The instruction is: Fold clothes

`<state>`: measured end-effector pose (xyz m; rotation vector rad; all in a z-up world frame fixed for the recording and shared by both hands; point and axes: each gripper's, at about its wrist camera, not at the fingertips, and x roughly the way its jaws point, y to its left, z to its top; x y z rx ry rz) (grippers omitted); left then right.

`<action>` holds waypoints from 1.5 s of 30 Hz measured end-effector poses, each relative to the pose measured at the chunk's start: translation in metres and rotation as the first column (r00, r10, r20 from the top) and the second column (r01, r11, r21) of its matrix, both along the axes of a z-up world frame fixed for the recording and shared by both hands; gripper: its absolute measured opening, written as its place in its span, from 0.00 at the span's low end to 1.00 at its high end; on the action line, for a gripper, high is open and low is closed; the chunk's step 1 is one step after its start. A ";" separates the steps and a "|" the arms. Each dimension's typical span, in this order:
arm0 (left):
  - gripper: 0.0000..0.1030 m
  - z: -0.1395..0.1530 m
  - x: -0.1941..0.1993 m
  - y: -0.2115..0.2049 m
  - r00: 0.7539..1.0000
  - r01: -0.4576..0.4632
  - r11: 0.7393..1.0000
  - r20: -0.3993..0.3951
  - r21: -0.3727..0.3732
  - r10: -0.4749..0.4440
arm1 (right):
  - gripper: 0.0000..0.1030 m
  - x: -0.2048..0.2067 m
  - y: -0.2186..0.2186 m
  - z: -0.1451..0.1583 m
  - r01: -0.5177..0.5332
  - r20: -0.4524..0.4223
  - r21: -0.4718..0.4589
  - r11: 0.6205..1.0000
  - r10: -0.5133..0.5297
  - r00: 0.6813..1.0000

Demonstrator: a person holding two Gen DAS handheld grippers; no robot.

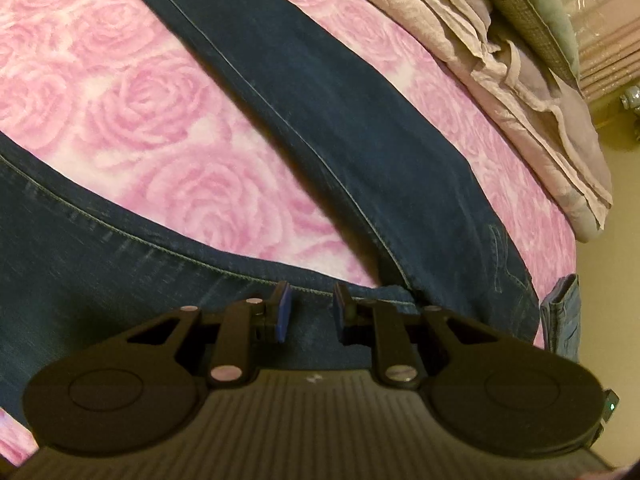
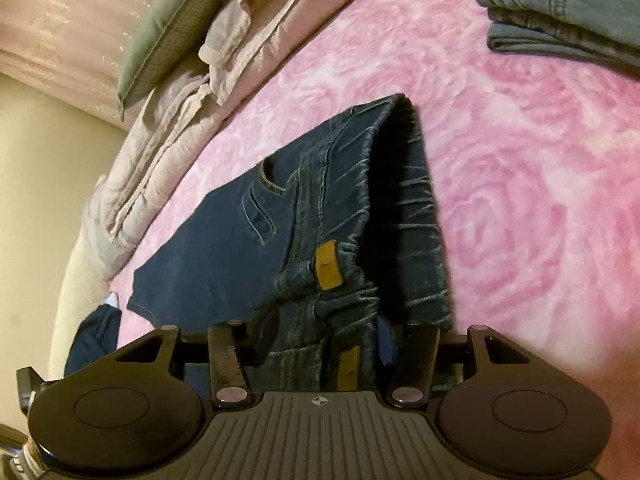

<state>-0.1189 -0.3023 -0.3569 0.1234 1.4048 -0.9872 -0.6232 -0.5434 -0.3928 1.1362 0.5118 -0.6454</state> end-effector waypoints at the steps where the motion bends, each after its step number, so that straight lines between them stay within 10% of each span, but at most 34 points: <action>1: 0.17 0.000 0.001 0.000 1.000 -0.003 1.000 0.002 0.000 0.003 | 0.52 -0.001 -0.001 0.000 -0.001 0.009 -0.003 1.000 0.001 1.000; 10: 0.17 -0.005 -0.001 -0.004 1.000 -0.003 1.000 0.003 0.003 0.003 | 0.52 0.015 -0.042 -0.006 0.001 0.011 -0.026 1.000 -0.001 1.000; 13: 0.17 -0.004 0.000 -0.005 1.000 -0.006 1.000 0.020 0.007 0.005 | 0.01 0.027 -0.052 -0.014 0.001 0.020 -0.005 1.000 -0.001 1.000; 25: 0.17 -0.006 0.007 0.002 0.993 -0.012 0.999 0.114 0.041 0.008 | 0.06 0.033 -0.043 -0.016 0.122 -0.152 -0.101 0.987 -0.137 0.979; 29: 0.17 -0.006 0.003 0.009 0.988 0.014 0.998 0.155 0.069 -0.025 | 0.67 0.034 -0.021 0.018 0.126 -0.274 -0.226 0.966 -0.187 0.943; 33: 0.17 -0.009 -0.005 0.016 0.982 0.062 0.995 0.173 0.080 -0.075 | 0.64 0.043 0.026 0.046 -0.013 -0.322 -0.299 0.954 -0.088 0.943; 35: 0.17 -0.013 -0.012 0.019 0.972 0.110 0.990 0.199 0.090 -0.126 | 0.43 0.059 0.057 0.046 -0.136 -0.356 -0.302 0.944 0.020 0.934; 41: 0.17 -0.024 -0.015 0.038 0.895 0.260 0.949 0.324 0.176 -0.306 | 0.43 0.085 0.128 0.003 -0.442 -0.672 -0.286 0.850 0.151 0.725; 45: 0.17 -0.020 0.013 0.074 0.890 0.232 0.950 0.349 0.210 -0.294 | 0.44 0.063 0.139 0.016 -0.309 -0.712 -0.251 0.917 0.041 0.701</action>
